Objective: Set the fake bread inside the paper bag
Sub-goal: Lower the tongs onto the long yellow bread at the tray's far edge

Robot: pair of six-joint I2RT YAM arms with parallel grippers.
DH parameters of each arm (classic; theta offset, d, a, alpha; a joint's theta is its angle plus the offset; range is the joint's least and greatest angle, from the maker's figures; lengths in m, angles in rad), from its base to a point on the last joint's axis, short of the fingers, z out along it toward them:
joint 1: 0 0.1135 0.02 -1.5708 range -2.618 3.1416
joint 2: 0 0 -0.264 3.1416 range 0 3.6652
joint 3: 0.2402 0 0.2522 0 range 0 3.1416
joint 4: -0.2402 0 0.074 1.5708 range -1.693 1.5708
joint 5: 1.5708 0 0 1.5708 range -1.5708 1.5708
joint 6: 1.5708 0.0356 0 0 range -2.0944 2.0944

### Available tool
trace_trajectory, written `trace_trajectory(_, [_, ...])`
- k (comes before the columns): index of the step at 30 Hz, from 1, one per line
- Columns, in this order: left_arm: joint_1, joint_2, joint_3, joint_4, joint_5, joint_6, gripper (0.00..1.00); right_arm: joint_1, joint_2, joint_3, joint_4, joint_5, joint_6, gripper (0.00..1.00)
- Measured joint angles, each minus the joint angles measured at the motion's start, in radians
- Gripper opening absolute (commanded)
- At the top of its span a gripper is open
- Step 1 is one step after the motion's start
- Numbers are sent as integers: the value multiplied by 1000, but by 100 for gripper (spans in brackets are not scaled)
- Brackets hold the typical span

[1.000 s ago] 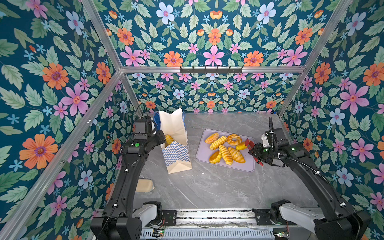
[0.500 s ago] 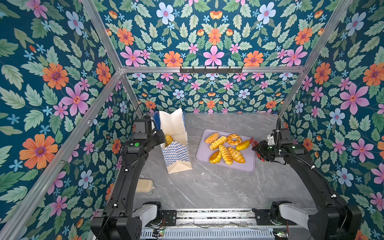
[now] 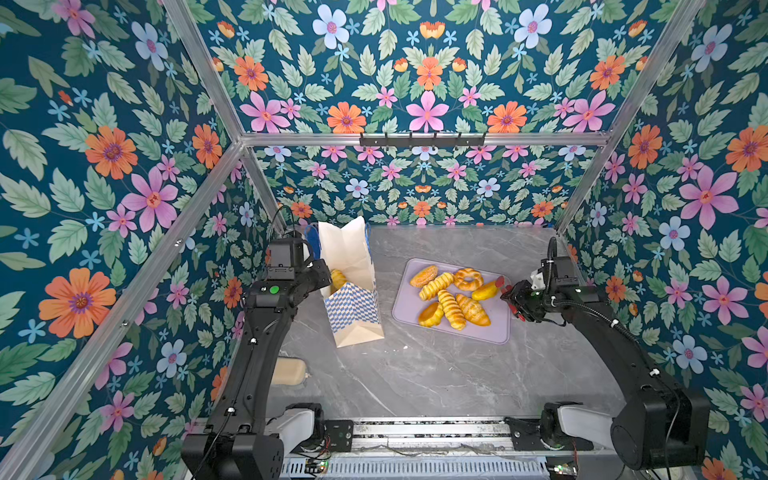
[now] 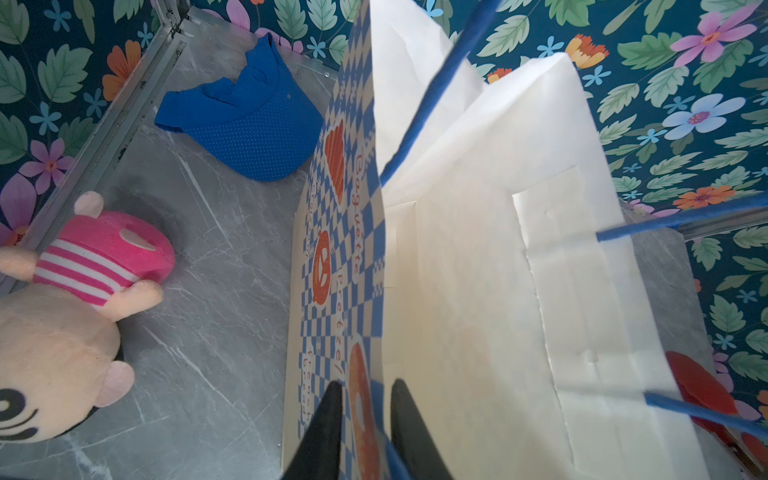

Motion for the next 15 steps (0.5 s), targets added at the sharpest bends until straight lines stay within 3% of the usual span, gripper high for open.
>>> trace_trajectory(15, [0,0,-2,0,0,0,24,0,82,-14,74,-25,16,52])
